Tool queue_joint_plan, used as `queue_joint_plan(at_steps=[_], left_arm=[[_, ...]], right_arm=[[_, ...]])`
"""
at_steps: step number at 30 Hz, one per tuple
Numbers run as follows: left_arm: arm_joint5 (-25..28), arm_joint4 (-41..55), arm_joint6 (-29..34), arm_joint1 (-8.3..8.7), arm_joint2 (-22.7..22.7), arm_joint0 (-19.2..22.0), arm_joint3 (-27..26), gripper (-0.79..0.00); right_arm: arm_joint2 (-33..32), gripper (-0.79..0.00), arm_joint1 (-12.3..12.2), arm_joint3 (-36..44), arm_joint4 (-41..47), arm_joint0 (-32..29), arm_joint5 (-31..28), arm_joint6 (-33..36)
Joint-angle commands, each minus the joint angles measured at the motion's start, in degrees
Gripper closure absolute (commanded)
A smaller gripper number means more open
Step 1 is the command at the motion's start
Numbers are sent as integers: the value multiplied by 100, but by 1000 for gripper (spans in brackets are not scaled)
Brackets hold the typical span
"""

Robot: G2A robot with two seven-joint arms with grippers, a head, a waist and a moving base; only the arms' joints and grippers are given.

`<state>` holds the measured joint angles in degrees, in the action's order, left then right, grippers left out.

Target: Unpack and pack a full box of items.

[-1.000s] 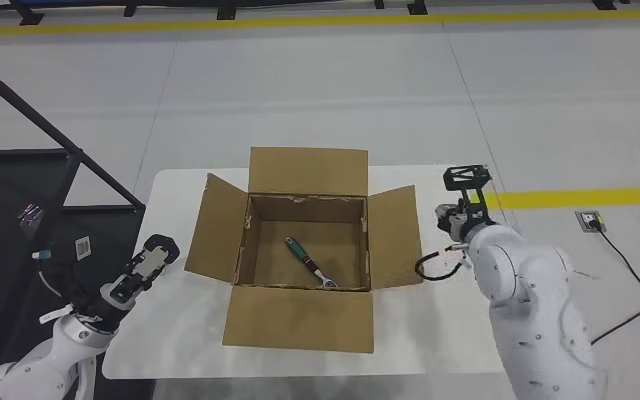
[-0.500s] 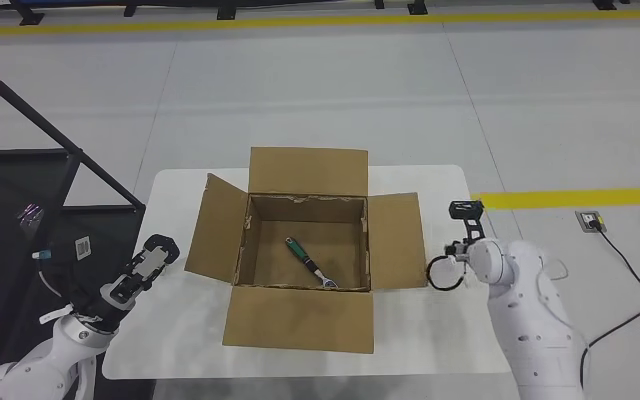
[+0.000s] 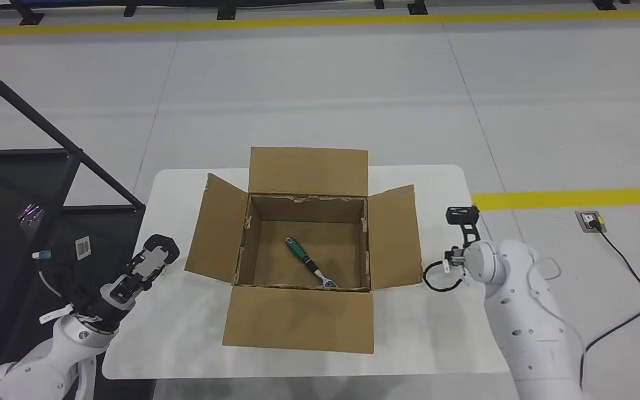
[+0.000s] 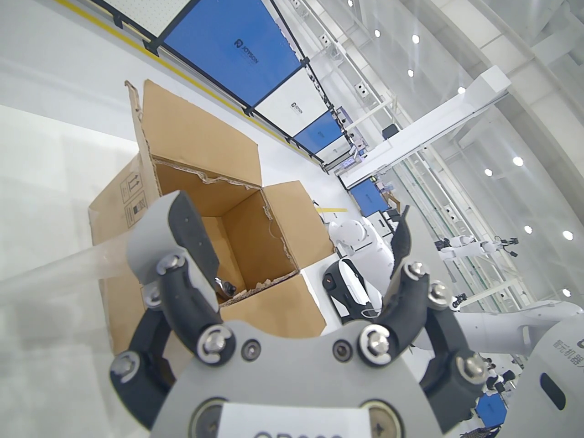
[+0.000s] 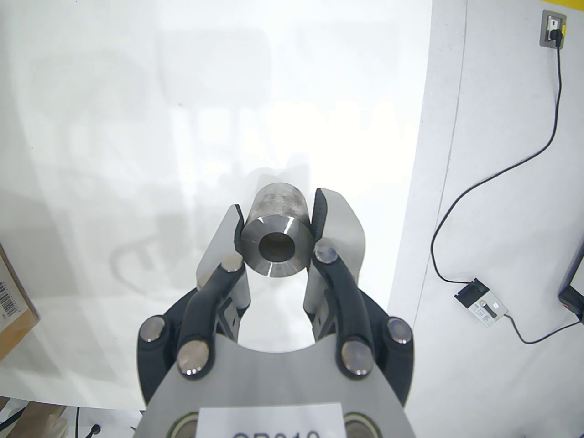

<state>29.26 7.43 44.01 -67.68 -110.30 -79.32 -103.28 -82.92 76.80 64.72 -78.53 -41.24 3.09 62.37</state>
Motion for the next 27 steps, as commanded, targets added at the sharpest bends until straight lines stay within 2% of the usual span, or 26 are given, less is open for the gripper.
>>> queue_joint_plan(at_steps=[1, 6, 11, 19, 23, 27], left_arm=[[0, 0, 0, 0, 0, 0, 0, -785], [0, 0, 0, 0, 0, 0, 0, -785], [0, 0, 0, 0, 0, 0, 0, -785], [0, 0, 0, 0, 0, 0, 0, -785], [0, 0, 0, 0, 0, 0, 0, -785], [0, 0, 0, 0, 0, 0, 0, -785]], right_arm=[[28, -243, 3, -22, 18, 14, 18, 3], [76, -268, 2, -101, 51, 54, 40, -1], [101, -329, -4, -120, 112, 87, 29, 32], [51, -348, -23, 53, 250, 58, 106, -63], [-229, -363, -75, 719, 393, -118, 200, -240], [-561, -376, -118, 2132, 649, -516, 342, -477]])
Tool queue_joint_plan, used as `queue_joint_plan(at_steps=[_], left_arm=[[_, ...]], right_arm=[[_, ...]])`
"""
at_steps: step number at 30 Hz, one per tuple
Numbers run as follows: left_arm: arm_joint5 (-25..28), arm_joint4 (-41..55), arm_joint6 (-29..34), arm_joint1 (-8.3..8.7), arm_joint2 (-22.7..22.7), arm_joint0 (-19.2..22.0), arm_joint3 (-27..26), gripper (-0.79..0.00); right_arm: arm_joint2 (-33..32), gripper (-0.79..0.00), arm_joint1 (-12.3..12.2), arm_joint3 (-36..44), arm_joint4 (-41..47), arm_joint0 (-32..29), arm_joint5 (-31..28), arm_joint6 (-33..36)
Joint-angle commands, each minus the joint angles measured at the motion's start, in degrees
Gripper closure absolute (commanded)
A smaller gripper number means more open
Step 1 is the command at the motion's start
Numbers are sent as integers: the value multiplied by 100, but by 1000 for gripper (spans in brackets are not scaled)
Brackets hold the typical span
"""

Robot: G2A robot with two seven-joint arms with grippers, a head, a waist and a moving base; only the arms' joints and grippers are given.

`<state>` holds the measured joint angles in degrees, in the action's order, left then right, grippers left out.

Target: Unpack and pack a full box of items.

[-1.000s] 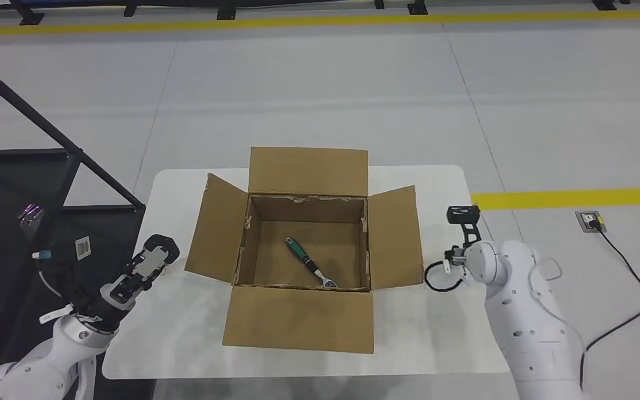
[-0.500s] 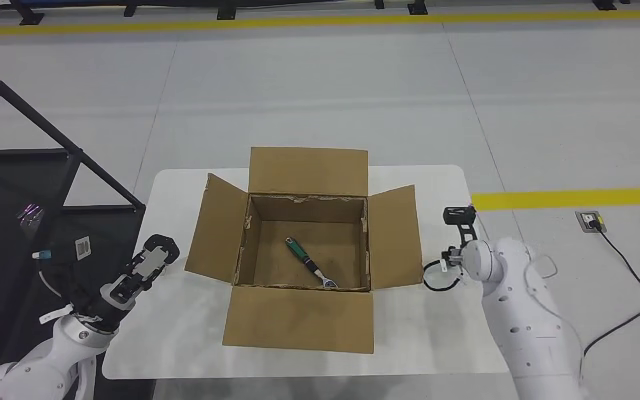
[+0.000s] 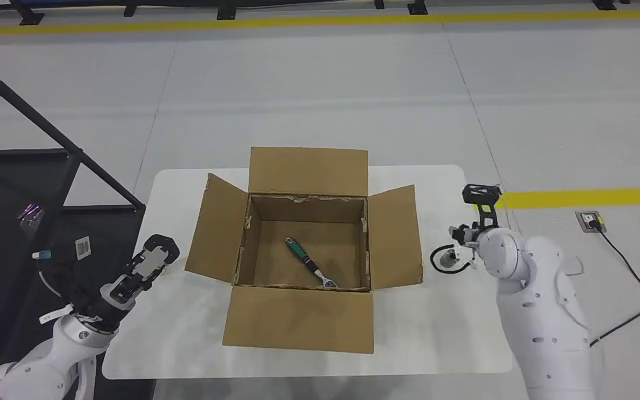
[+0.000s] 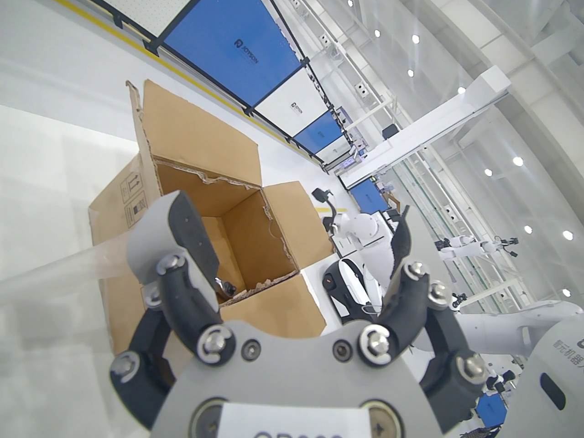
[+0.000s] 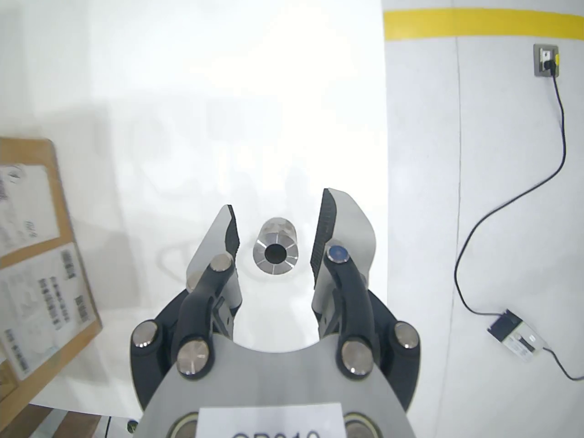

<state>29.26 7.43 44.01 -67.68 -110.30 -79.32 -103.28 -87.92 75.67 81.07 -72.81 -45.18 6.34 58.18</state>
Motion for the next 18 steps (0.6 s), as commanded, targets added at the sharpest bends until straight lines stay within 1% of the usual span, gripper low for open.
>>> queue_joint_plan(at_steps=[1, 4, 6, 7, 9, 11, 13, 15, 18], left_arm=[[0, 0, 0, 0, 0, 0, 0, -785], [0, 0, 0, 0, 0, 0, 0, -785], [0, 0, 0, 0, 0, 0, 0, -785], [0, 0, 0, 0, 0, 0, 0, -785], [0, 0, 0, 0, 0, 0, 0, -785], [0, 0, 0, 0, 0, 0, 0, -785], [-10, -6, -25, 0, 1, -6, -5, -785], [-15, -71, -137, 3, 18, -66, -50, -785], [-52, -60, -284, 15, -8, -105, 7, -785]], right_arm=[[-87, -382, -9, 922, 100, -246, 42, -102], [-9, -388, -3, 2177, 242, -524, 23, -271], [209, -385, 14, 2909, 387, -649, -79, -380], [373, -382, 23, 3197, 434, -670, -168, -395], [790, -372, 35, 3522, 296, -595, -361, -289], [1291, -372, 70, 3561, 279, -357, -522, -163], [1832, -363, 124, 3369, 385, -5, -701, -7], [2418, -345, 216, 2975, 760, 370, -830, 88], [3323, -354, 394, 1997, 940, 1036, -898, 193]])
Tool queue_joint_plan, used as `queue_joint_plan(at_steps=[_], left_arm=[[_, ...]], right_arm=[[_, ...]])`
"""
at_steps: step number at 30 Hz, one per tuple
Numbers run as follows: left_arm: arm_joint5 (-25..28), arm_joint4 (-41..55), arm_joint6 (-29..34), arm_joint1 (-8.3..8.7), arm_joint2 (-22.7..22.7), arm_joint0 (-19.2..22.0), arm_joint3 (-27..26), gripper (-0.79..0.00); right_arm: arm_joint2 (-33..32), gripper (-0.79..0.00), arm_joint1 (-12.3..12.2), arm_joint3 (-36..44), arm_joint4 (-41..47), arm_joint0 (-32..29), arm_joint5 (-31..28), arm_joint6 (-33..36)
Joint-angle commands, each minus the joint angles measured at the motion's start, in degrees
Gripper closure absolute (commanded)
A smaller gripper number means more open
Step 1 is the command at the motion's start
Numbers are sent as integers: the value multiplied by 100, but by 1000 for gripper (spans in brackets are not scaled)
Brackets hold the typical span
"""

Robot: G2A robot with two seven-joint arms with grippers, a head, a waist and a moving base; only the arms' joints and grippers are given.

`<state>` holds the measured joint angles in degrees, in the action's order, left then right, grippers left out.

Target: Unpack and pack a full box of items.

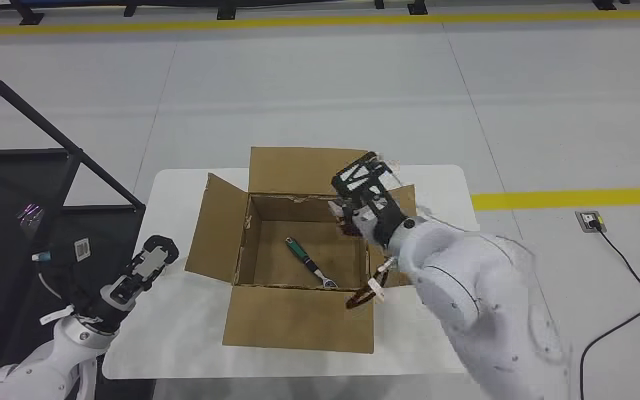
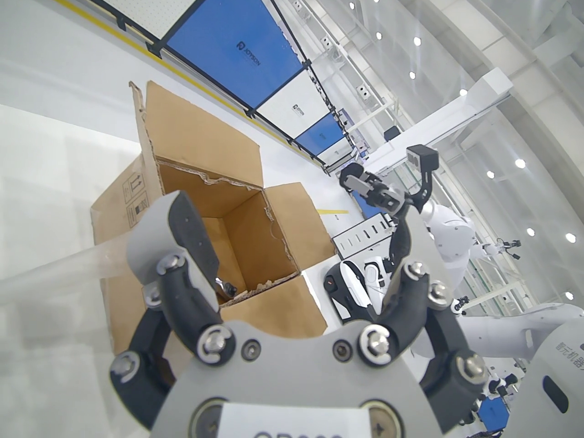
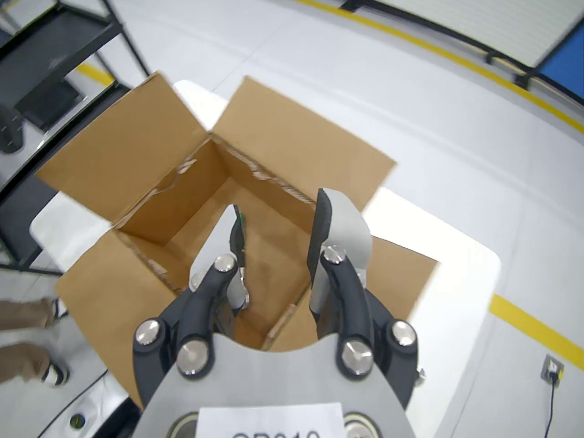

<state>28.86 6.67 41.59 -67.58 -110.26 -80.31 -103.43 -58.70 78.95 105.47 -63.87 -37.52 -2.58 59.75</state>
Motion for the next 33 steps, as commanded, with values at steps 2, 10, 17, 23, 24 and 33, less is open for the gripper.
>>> queue_joint_plan(at_steps=[2, 10, 17, 23, 24, 33], left_arm=[[14, 40, -96, 18, -67, -32, 38, -785], [109, 92, -200, 68, -247, -202, 28, -785], [124, 104, -228, 105, -206, -230, 11, -785], [142, 109, -216, 118, -198, -229, 8, -785], [142, 109, -216, 118, -198, -229, 8, -785], [142, 109, -216, 118, -198, -229, 8, -785]], right_arm=[[1009, -366, 236, -1214, 206, 710, 38, 76], [2617, -597, 1079, -4155, 1302, 1875, 111, -101], [3155, -616, 1778, -6117, 1628, 2470, 390, -652], [3231, -785, 1990, -6629, 1706, 2613, 473, -809], [3231, -785, 1990, -6629, 1706, 2613, 473, -809], [3231, -785, 1990, -6629, 1706, 2613, 473, -809]])
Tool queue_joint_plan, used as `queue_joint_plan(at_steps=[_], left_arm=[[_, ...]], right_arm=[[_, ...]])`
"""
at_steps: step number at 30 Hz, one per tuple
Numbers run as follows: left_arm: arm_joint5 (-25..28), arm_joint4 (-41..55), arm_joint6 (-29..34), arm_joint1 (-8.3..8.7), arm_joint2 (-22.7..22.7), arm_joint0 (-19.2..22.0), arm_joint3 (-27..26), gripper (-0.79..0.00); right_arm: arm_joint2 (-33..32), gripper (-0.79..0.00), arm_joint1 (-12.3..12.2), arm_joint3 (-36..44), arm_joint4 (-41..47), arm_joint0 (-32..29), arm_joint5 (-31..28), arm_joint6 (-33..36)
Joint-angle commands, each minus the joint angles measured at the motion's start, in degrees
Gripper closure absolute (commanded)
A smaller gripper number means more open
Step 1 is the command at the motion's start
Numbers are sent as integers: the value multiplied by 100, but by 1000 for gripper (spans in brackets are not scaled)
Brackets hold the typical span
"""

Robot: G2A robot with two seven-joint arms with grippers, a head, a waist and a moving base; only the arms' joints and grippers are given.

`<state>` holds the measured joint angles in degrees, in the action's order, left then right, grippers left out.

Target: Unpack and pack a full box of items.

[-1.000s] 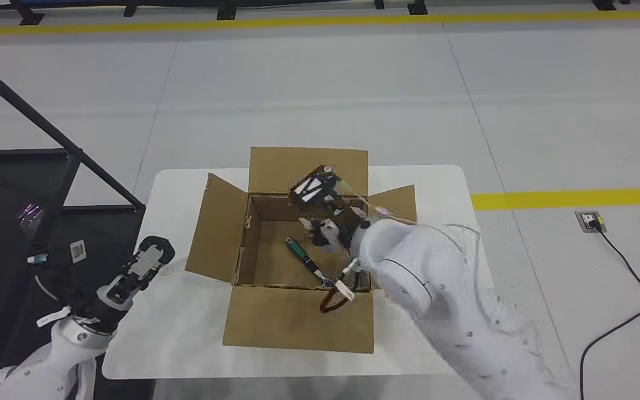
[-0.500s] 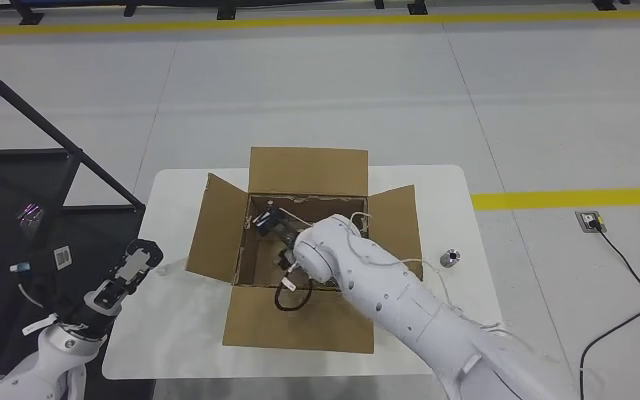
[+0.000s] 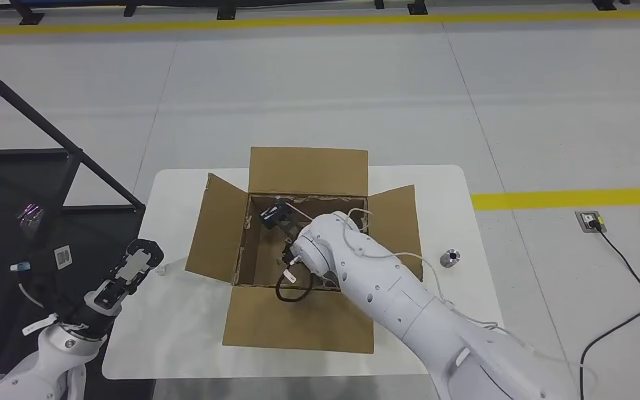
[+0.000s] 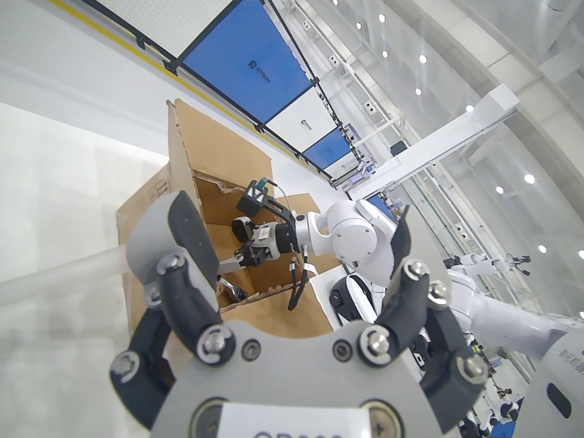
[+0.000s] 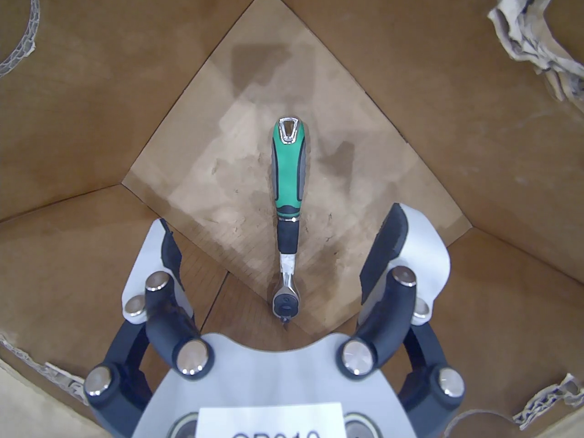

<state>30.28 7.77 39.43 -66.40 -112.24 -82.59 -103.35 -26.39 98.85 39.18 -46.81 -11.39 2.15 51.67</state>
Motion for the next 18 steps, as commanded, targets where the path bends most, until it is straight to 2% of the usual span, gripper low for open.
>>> queue_joint_plan(at_steps=[1, 6, 17, 18], left_arm=[[0, 0, 0, 0, 0, 0, 0, -785], [0, 0, 0, 0, 0, 0, 0, -785], [0, 0, 0, 0, 0, 0, 0, -785], [0, 0, 0, 0, 0, 0, 0, -785]], right_arm=[[-26, -785, -5, -54, -19, -22, 129, -55], [-50, -785, 122, -358, 4, -47, 611, 274], [51, -785, 688, -1662, 376, 152, -19, 469], [66, -739, 735, -1772, 372, 165, -59, 458]])
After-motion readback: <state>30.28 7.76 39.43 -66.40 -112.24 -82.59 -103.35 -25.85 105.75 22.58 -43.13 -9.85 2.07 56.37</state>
